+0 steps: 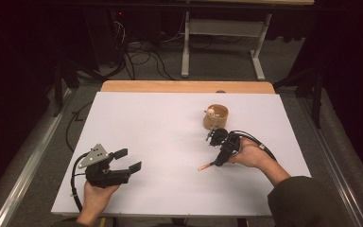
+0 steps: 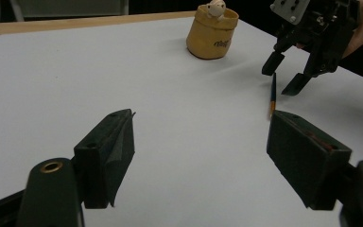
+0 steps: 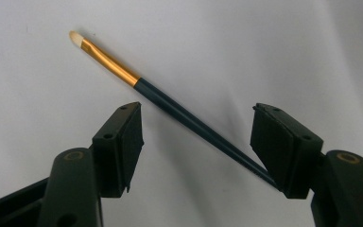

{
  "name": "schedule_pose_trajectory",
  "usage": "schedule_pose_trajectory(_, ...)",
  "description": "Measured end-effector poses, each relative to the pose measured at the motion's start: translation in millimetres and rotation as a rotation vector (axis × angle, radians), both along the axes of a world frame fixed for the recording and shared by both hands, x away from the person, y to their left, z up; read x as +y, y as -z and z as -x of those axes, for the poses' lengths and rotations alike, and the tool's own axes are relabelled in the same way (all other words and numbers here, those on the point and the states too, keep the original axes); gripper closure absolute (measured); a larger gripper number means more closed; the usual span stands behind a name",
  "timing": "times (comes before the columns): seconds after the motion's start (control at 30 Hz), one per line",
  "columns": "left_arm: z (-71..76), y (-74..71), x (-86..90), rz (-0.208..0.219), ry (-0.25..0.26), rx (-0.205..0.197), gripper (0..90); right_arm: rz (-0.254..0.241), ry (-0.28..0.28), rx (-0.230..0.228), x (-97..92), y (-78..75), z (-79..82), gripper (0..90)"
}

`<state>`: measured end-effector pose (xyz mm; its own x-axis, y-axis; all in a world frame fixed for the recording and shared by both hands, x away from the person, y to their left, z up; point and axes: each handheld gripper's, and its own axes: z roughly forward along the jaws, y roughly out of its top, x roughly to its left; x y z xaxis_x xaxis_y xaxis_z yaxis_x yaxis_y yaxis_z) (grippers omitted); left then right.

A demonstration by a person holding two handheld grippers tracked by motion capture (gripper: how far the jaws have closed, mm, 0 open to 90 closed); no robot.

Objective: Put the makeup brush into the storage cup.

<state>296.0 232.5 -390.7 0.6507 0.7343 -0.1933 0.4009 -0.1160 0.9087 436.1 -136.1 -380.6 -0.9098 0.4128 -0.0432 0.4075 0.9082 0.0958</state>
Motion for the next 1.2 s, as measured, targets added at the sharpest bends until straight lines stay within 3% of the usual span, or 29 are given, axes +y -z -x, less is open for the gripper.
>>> schedule_pose_trajectory(0.83, 0.7, -0.5, 0.9, 0.000, -0.010, -0.006, 24.5, 0.063, -0.020, 0.015, 5.3, 12.1, -2.1, 46.4)
schedule_pose_trajectory(1.2, 0.7, -0.3, 0.7, 0.003, -0.006, -0.003, 24.7, 0.057, -0.034, 0.016, 5.2, 10.5, 0.3, 67.6)
